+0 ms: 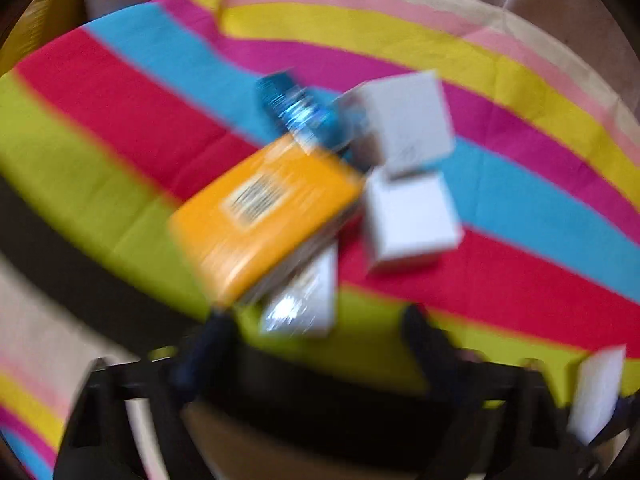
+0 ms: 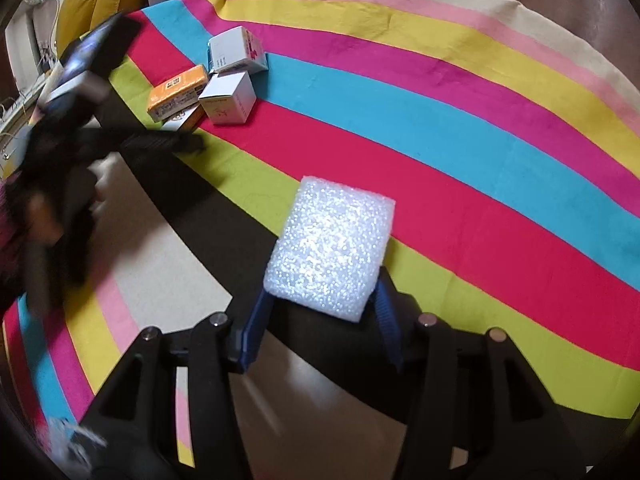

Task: Organize objects
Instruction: 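Grasp the white foam block with the right tool while the left grasps the Ding Zhi Dental box, then lift the foam block and dental box toward the storage box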

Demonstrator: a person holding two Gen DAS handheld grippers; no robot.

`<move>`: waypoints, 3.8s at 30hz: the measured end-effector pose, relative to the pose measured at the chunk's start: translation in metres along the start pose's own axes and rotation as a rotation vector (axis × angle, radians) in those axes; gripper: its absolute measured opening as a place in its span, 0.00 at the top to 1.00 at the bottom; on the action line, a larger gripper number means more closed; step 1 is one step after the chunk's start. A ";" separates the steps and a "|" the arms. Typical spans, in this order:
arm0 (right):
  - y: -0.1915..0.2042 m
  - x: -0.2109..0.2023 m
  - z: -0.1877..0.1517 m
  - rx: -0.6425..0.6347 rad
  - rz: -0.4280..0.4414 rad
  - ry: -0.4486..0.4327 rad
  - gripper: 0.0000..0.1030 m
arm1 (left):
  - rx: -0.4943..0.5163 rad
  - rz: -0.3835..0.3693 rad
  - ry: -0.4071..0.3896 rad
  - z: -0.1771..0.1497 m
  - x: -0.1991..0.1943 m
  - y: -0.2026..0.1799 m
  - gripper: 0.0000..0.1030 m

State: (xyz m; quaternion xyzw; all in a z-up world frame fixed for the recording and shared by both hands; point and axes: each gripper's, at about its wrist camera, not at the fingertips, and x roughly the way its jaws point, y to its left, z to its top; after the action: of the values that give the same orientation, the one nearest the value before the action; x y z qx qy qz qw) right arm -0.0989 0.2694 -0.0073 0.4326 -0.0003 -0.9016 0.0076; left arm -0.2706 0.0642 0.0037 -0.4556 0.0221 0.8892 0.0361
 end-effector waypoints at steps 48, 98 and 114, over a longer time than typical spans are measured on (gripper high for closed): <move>-0.011 -0.008 -0.010 -0.001 -0.018 -0.003 0.48 | 0.074 -0.044 -0.066 -0.132 -0.085 -0.016 0.65; 0.033 -0.090 -0.084 0.040 0.037 -0.013 0.49 | -0.064 -0.135 -0.095 -0.199 -0.141 0.013 0.69; 0.121 -0.140 -0.108 -0.214 -0.002 -0.042 0.49 | -0.102 -0.099 -0.149 -0.245 -0.214 0.056 0.69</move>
State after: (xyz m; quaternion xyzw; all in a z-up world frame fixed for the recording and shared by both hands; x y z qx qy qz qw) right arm 0.0747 0.1514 0.0352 0.4104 0.0960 -0.9053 0.0529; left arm 0.0476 -0.0188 0.0345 -0.3901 -0.0487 0.9176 0.0583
